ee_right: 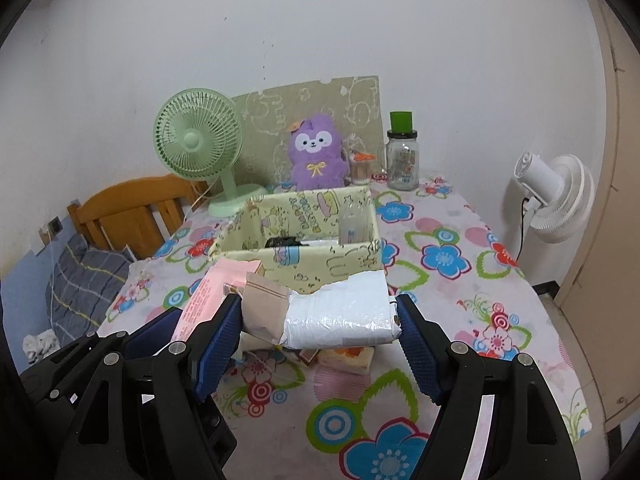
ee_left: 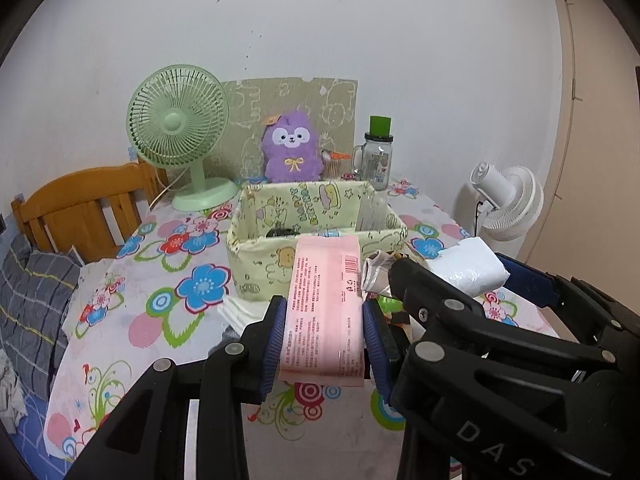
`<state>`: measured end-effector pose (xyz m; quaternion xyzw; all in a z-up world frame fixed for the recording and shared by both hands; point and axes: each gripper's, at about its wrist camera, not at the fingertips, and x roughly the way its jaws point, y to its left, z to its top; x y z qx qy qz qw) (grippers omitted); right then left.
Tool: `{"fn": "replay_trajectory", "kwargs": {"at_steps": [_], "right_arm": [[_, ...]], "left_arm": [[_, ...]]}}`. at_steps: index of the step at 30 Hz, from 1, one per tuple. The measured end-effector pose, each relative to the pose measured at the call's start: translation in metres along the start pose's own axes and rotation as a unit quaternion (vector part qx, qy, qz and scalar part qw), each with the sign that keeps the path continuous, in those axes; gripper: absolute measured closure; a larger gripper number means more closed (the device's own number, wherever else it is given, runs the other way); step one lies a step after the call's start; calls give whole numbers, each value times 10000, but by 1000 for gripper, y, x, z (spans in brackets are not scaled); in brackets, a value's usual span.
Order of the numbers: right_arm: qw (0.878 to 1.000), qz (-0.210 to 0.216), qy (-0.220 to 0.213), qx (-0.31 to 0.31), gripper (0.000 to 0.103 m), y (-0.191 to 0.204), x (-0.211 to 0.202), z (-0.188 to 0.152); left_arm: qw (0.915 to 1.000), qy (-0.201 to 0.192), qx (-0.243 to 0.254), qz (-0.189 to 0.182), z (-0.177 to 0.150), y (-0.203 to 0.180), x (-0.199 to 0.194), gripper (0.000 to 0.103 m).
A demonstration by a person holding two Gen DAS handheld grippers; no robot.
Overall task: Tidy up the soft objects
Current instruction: 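Lift the pink slip and white roll with both tools and carry them over the fabric box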
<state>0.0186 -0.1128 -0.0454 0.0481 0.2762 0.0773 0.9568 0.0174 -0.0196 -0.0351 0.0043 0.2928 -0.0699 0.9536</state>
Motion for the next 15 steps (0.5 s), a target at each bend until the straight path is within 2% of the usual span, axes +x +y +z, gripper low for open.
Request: {"fn": "replay_trajectory", "kwargs": {"at_steps": [15], "right_arm": [[9998,-128,-124,15,25,5,7,22]], "left_arm": [[10000,-83,-46,-5,19,8,10,64]]}}
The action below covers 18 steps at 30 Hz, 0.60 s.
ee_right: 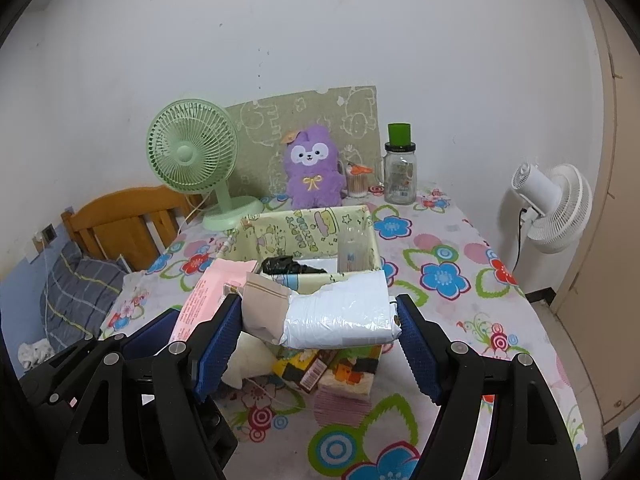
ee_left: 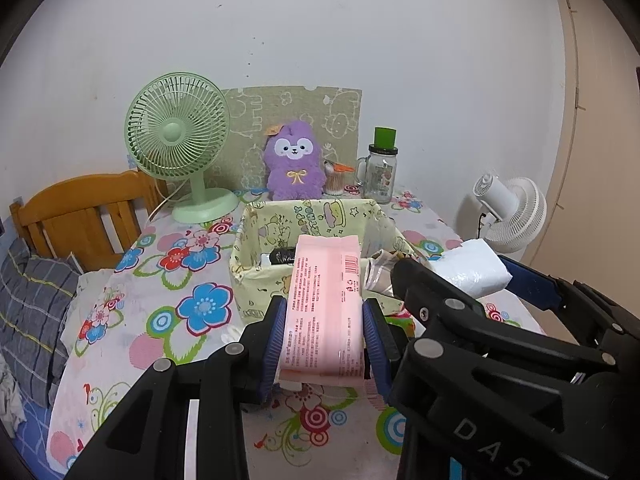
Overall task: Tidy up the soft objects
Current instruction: 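Lift the pink slip and white roll with both tools and carry them over the fabric box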
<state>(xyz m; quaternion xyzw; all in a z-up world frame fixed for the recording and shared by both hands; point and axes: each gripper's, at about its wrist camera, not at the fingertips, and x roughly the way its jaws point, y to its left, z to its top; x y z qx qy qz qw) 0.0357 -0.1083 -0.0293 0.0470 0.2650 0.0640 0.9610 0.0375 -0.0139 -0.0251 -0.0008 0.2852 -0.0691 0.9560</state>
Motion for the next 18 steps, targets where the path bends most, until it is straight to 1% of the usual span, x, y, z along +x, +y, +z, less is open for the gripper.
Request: {"fn": "replay_trajectory", "kwargs": {"at_steps": [18], "right_arm": [[10000,5,-8,-34,25,4,27,26]], "left_arm": [[9999,-69,-38,88,26,11,23,64]]}}
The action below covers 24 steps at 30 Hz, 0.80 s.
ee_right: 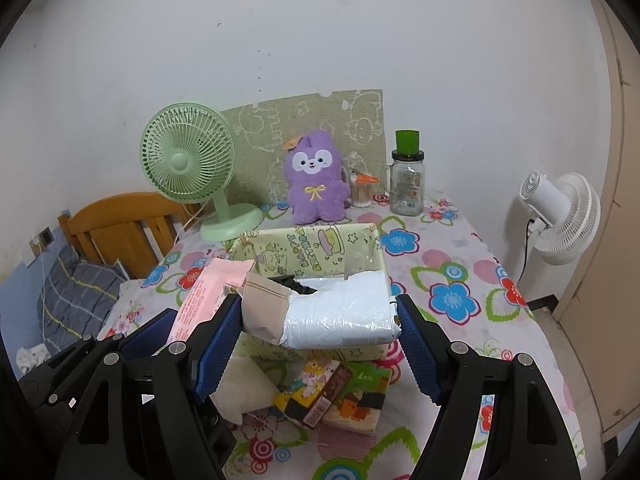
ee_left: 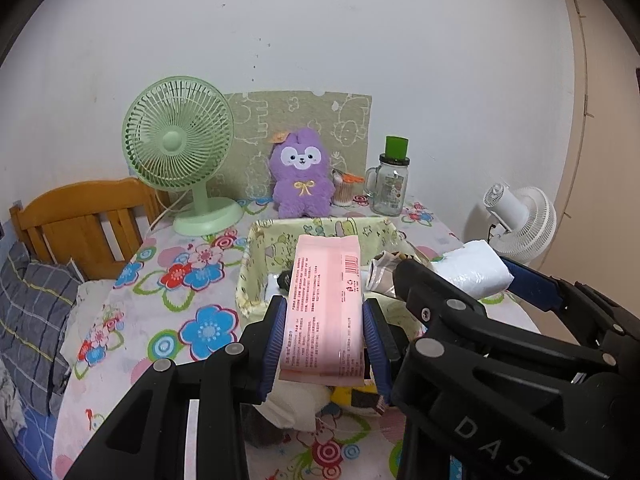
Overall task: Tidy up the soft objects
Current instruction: 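Lift the pink slip and white roll with both tools and carry them over the fabric box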
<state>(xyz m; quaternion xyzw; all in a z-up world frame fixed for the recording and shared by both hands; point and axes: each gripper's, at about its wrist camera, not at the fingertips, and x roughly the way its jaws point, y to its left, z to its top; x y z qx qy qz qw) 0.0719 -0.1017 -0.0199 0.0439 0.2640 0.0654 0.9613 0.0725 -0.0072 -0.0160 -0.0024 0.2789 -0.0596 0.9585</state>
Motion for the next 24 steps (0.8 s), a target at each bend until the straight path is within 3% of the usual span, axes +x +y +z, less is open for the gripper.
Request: {"fn": "replay_trajectory", "kwargs": {"at_steps": [15,24], "right_arm": [[9998,-54,-152,-99,25,4,21,27],[10000,-22,-30,-45,25,-1,47,37]], "left_arm": [[10000,-5,-6,16,27,6,27,64],[9998,167,-60,-40,33,11,53,64]]}}
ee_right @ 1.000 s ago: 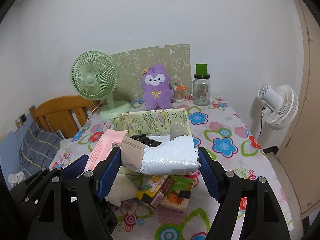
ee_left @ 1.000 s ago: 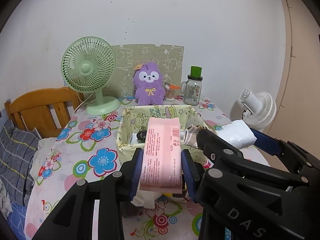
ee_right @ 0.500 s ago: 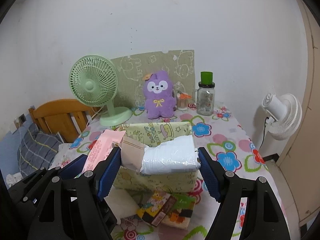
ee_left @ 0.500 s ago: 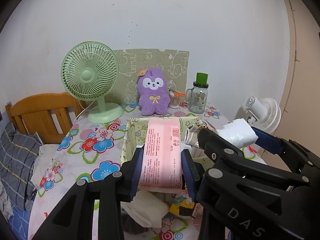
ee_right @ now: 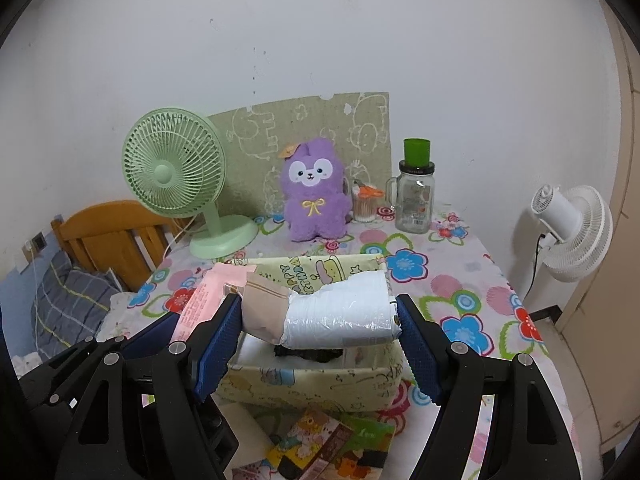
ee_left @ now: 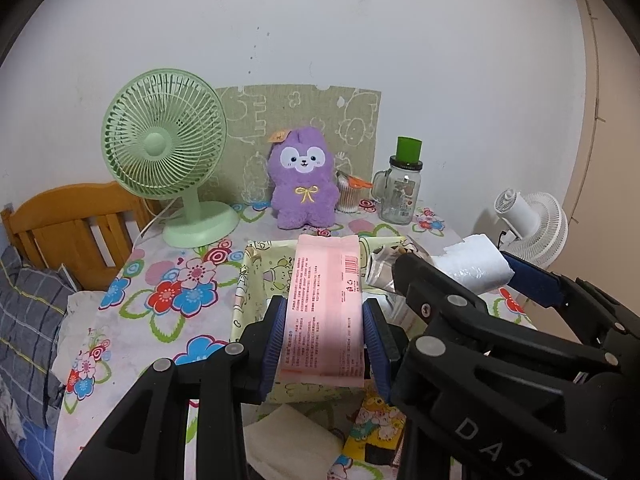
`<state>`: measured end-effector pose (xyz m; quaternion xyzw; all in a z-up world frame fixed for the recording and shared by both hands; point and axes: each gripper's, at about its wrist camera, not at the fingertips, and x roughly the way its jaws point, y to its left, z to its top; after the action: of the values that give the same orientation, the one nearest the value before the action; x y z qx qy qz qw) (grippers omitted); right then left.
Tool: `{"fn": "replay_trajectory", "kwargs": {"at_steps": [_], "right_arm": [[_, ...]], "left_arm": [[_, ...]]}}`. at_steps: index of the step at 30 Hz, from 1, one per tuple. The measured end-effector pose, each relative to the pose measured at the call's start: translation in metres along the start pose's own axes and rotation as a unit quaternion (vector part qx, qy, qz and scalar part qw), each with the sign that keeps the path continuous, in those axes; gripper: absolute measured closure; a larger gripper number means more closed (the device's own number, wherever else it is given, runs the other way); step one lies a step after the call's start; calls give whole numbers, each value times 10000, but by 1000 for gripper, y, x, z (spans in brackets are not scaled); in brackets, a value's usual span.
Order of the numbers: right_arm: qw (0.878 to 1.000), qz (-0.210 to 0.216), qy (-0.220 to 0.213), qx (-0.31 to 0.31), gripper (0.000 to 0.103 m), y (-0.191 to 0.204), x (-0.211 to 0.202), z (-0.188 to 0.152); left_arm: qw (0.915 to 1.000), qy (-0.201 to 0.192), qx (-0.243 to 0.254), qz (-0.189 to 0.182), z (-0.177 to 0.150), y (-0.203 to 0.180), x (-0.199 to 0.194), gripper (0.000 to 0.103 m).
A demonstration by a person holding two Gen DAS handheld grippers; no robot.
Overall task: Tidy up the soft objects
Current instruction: 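Lift the pink slip and white roll with both tools and carry them over the fabric box, then lower the pink slip and white roll into the fabric box and open both tools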
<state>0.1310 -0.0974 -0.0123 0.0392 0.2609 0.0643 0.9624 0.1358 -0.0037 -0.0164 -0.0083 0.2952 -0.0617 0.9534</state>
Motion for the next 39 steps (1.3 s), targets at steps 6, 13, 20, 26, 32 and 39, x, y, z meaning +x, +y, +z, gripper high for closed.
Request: {"fn": "replay_trajectory", "kwargs": {"at_steps": [6,13,20,26,32,39], "right_arm": [[9999,84,77,-2,25,2,18,6],[9998,157,147,42,25,1,40,11],[9996,120,247,44,25,-1,59,13],[9982,438,398,51,25,0,74,9],[9975,550,438,22,24,4,81,7],[9971,618,444,3,12,7,86,6]], "left_arm": [[9999,94,-58,34,6,6,16,64],[9997,229,31,18,13,5,37,64],[9990,435,-9,-61,13,9,57,63],[9986,510,-164,-49,11,19,68,63],[9981,562,-224,-80,9,24,72,46],[9979,566,-281,-108,5,28,71,24]]}}
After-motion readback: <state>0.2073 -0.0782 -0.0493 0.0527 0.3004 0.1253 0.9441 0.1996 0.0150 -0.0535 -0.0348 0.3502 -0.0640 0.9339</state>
